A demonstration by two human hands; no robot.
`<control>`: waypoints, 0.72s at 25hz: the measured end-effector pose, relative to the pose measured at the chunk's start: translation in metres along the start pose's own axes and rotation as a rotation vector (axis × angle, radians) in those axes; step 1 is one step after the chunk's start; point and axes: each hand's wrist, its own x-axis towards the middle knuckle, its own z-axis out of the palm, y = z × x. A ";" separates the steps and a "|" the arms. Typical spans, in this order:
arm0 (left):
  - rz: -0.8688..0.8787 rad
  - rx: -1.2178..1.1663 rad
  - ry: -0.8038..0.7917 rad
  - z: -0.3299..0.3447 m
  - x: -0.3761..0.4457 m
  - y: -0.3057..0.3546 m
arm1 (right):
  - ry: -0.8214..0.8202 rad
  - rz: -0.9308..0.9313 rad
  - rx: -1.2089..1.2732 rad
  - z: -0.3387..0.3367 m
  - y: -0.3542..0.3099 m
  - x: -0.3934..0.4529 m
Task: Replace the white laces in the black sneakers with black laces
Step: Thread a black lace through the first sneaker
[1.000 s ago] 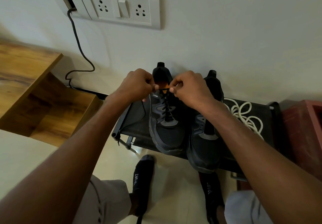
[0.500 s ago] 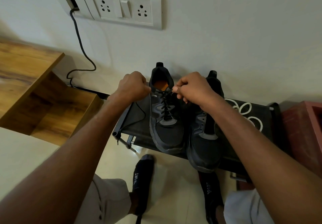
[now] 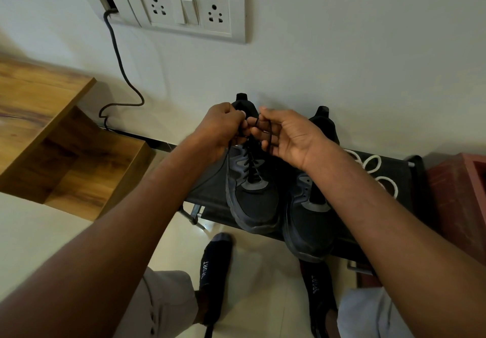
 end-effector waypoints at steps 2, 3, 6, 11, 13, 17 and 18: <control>0.009 -0.018 -0.001 -0.002 0.004 -0.003 | 0.047 0.060 0.070 0.001 0.001 0.001; 0.010 -0.032 -0.009 -0.002 0.005 -0.004 | 0.081 0.077 0.075 0.000 0.002 0.002; 0.005 -0.051 -0.071 -0.003 0.005 -0.004 | 0.126 0.048 0.000 -0.001 0.005 0.006; 0.107 0.044 -0.227 -0.006 0.000 -0.004 | 0.153 -0.069 -0.130 0.009 0.009 0.010; 0.141 0.090 -0.316 -0.010 0.000 -0.002 | 0.188 -0.081 -0.154 0.012 0.010 0.014; 0.161 0.138 -0.377 -0.017 -0.004 0.003 | 0.170 -0.119 -0.237 0.017 0.013 0.019; 0.151 0.138 -0.359 -0.018 -0.006 0.005 | 0.171 -0.138 -0.259 0.018 0.014 0.019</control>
